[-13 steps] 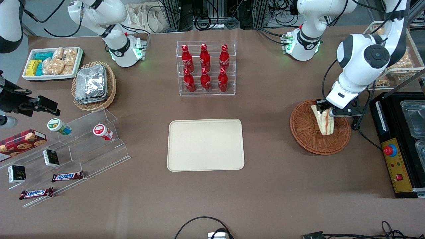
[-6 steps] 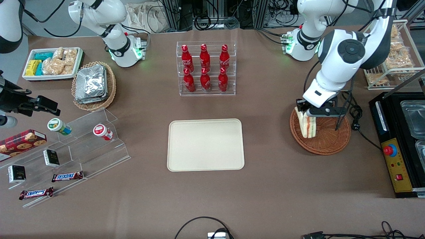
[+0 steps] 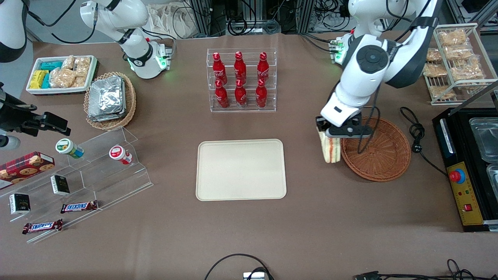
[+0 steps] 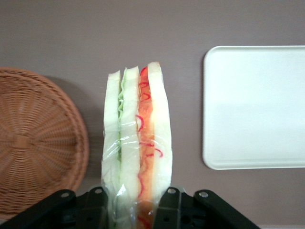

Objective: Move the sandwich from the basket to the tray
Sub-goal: 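Carry the sandwich with the left gripper over the beige tray, then lower the sandwich onto the tray and open the left gripper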

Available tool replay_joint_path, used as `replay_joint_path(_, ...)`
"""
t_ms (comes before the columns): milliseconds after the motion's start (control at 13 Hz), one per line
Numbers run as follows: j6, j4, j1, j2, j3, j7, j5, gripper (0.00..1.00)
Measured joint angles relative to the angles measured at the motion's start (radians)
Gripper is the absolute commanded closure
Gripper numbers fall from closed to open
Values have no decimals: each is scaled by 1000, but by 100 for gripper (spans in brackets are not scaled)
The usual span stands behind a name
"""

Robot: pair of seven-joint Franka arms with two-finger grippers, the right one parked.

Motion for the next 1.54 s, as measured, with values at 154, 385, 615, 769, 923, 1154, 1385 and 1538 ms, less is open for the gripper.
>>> replay_joint_path(154, 0, 53, -2, 53, -46, -60, 2, 72)
replay_joint_path(385, -2, 110, -49, 120, -76, -163, 63, 72)
replay_joint_path(615, -3, 169, -120, 196, -79, -231, 122, 70)
replay_joint_path(769, -7, 207, -155, 262, -79, -234, 162, 67)
replay_joint_path(923, -7, 243, -196, 341, -78, -240, 218, 66)
replay_joint_path(1154, -7, 296, -227, 438, -78, -273, 281, 66)
replay_joint_path(1385, -7, 334, -228, 504, -76, -274, 323, 66)
replay_joint_path(1538, -7, 362, -238, 549, -76, -276, 349, 66)
